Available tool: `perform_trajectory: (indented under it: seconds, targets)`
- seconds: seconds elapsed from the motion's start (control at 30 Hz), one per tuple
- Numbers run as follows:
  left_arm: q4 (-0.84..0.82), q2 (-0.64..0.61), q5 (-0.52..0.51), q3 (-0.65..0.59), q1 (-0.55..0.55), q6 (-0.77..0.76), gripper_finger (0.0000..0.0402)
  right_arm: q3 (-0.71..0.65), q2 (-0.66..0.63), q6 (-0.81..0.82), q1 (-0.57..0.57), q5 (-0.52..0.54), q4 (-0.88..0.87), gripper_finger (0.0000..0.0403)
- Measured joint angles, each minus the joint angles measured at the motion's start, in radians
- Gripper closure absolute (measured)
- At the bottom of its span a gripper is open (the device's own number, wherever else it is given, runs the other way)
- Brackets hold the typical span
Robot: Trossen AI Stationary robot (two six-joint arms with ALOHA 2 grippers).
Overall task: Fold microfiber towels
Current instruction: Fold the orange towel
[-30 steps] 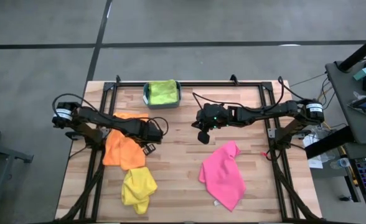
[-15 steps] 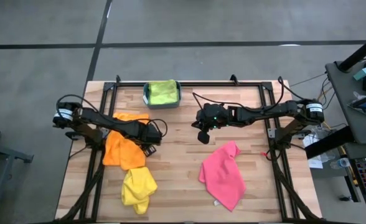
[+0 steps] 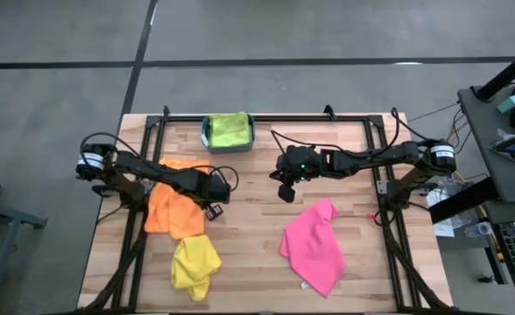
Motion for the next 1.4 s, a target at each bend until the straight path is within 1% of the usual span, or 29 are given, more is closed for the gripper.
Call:
perform_trajectory:
  seconds: [0.13,0.23,0.4,0.47,0.53,0.63,0.7,0.87,1.03,1.13,1.3,1.4]
  targets:
    - [-0.069,-0.004,0.065,0.011,0.0,-0.002,0.0357,-0.001,0.0,0.0,0.0,0.0,0.0,0.0394]
    - [-0.082,-0.004,0.072,0.002,0.0,0.002,0.0319,-0.001,0.0,0.0,0.0,0.0,0.001,0.0394]
    - [-0.07,-0.004,-0.004,-0.029,0.0,-0.022,0.0252,-0.001,0.0,0.0,0.0,0.0,0.006,0.0394]
    - [-0.064,0.002,-0.014,-0.032,0.0,-0.022,0.0233,-0.001,0.0,0.0,0.0,0.0,0.006,0.0394]
    - [-0.04,0.002,-0.011,-0.035,0.0,-0.019,0.0227,-0.001,0.0,0.0,0.0,0.0,0.006,0.0394]
    - [0.006,0.002,0.024,-0.038,0.0,0.005,0.024,-0.001,0.0,0.0,0.0,0.0,0.006,0.0394]
    - [0.015,0.002,0.04,-0.038,0.0,0.008,0.0259,-0.001,0.0,0.0,0.0,0.0,0.006,0.0394]
    - [0.016,0.002,0.043,-0.058,0.0,0.005,0.0318,-0.005,0.0,0.0,0.0,0.0,0.006,0.0394]
    - [0.044,0.002,0.042,-0.097,0.0,0.005,0.0364,-0.01,0.0,0.0,0.0,0.0,0.006,0.0394]
    - [0.055,0.002,0.042,-0.101,0.0,0.026,0.0391,-0.013,0.0,0.008,0.0,0.0,0.007,0.0394]
    - [0.088,0.002,0.041,-0.063,0.0,0.13,0.04,-0.015,0.0,0.007,0.0,0.0,0.021,0.0394]
    - [0.187,0.002,0.042,-0.033,-0.003,0.252,0.0401,-0.015,0.0,0.007,0.0,0.0,0.03,0.0394]
